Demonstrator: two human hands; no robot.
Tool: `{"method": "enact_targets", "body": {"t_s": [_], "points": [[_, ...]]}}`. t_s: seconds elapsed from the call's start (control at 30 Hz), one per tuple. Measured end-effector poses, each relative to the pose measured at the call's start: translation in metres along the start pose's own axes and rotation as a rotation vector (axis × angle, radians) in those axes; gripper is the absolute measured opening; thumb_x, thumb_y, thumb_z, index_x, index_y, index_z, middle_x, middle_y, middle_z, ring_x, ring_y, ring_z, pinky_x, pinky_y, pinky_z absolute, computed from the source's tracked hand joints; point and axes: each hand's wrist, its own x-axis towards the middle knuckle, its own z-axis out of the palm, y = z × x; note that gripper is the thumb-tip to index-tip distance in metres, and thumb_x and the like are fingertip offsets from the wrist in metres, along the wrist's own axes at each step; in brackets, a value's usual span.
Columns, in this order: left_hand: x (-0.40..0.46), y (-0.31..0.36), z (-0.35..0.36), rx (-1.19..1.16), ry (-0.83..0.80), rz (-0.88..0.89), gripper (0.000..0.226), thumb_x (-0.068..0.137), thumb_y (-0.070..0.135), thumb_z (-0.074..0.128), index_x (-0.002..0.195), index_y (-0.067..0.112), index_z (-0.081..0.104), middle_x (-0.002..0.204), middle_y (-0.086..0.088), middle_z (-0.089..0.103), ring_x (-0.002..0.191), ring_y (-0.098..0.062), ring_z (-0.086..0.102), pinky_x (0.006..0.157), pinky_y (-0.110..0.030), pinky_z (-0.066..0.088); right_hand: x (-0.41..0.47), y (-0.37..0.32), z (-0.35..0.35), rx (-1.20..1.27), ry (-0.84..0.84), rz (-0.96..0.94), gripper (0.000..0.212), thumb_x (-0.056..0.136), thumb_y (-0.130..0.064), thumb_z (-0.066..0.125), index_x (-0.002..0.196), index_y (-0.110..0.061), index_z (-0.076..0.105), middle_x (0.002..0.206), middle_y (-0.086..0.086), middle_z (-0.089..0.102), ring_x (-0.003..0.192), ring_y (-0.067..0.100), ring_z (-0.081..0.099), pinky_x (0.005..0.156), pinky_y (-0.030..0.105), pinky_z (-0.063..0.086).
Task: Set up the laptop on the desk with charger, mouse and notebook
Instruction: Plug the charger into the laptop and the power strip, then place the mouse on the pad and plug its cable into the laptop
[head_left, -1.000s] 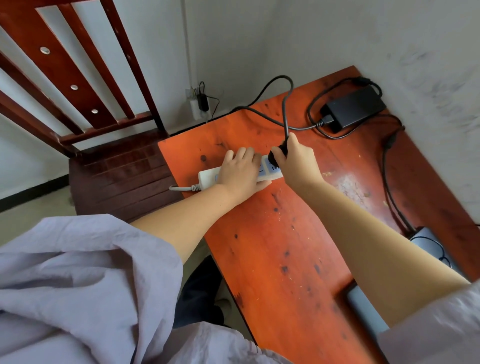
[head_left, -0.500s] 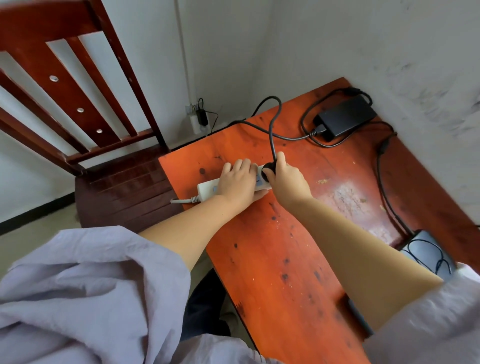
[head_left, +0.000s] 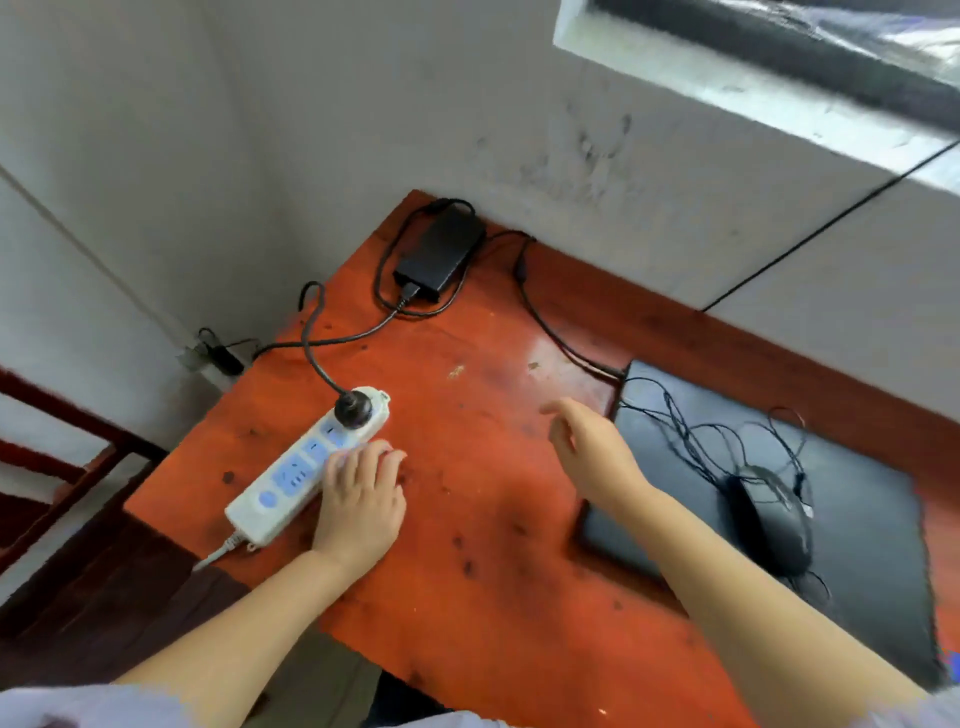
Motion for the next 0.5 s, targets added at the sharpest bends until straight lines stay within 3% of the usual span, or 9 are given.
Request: {"method": "enact_targets", "body": {"t_s": [0.07, 0.13, 0.27, 0.33, 0.4, 0.43, 0.5], "points": [[0.024, 0.035, 0.0, -0.07, -0.007, 0.193, 0.032, 0.074, 0.024, 0.049, 0.098, 0.013, 0.065, 0.099, -0.009, 0.065, 0.091, -0.03, 0.064, 0.09, -0.039, 0.034, -0.021, 0.026, -0.024, 0.001, 0.156, 0.051, 0.024, 0.088, -0.003, 0.048, 0.106, -0.011, 0.063, 0.096, 0.007, 0.068, 0.085, 0.027, 0.062, 0.074, 0.03, 0.045], [0.057, 0.079, -0.003, -0.127, -0.009, 0.366, 0.032, 0.067, 0.02, 0.067, 0.098, 0.013, 0.067, 0.097, -0.009, 0.066, 0.091, -0.028, 0.064, 0.089, -0.037, 0.034, -0.043, 0.049, -0.044, -0.006, 0.309, 0.125, 0.021, 0.085, -0.002, 0.053, 0.1, -0.012, 0.064, 0.092, 0.005, 0.068, 0.079, 0.025, 0.062, 0.072, 0.029, 0.045], [0.12, 0.165, -0.01, -0.19, 0.044, 0.658, 0.055, 0.061, 0.02, 0.075, 0.114, 0.012, 0.064, 0.109, -0.011, 0.067, 0.105, -0.026, 0.051, 0.096, -0.041, 0.044, -0.081, 0.093, -0.069, -0.121, 0.532, 0.391, 0.02, 0.085, -0.002, 0.056, 0.104, -0.005, 0.063, 0.102, 0.014, 0.063, 0.097, 0.034, 0.057, 0.082, 0.039, 0.045], [0.142, 0.203, -0.012, -0.167, -0.016, 0.805, 0.063, 0.067, 0.018, 0.069, 0.129, 0.011, 0.055, 0.126, -0.013, 0.06, 0.121, -0.028, 0.05, 0.105, -0.05, 0.04, -0.094, 0.11, -0.07, -0.205, 0.466, 0.614, 0.035, 0.086, -0.013, 0.058, 0.12, -0.008, 0.055, 0.123, 0.015, 0.054, 0.113, 0.036, 0.048, 0.087, 0.045, 0.044], [0.156, 0.235, -0.008, -0.06, -0.152, 0.945, 0.07, 0.081, 0.018, 0.056, 0.145, 0.013, 0.029, 0.149, -0.011, 0.038, 0.139, -0.024, 0.032, 0.115, -0.055, 0.016, -0.102, 0.119, -0.065, -0.194, 0.328, 0.793, 0.05, 0.087, -0.027, 0.058, 0.133, -0.015, 0.042, 0.14, 0.011, 0.04, 0.128, 0.032, 0.037, 0.096, 0.047, 0.04], [0.161, 0.248, -0.003, 0.011, -0.241, 0.993, 0.072, 0.086, 0.017, 0.049, 0.149, 0.014, 0.015, 0.154, -0.009, 0.028, 0.143, -0.022, 0.023, 0.116, -0.056, 0.006, -0.104, 0.122, -0.061, -0.18, 0.271, 0.838, 0.055, 0.087, -0.031, 0.058, 0.136, -0.018, 0.036, 0.144, 0.009, 0.034, 0.131, 0.031, 0.033, 0.099, 0.047, 0.038], [0.167, 0.266, 0.008, 0.111, -0.376, 1.043, 0.073, 0.088, 0.015, 0.046, 0.149, 0.014, 0.006, 0.153, -0.008, 0.027, 0.142, -0.023, 0.022, 0.116, -0.057, 0.002, -0.108, 0.126, -0.055, -0.165, 0.223, 0.872, 0.062, 0.088, -0.032, 0.058, 0.141, -0.02, 0.028, 0.148, 0.007, 0.027, 0.133, 0.031, 0.03, 0.1, 0.048, 0.037]]}}
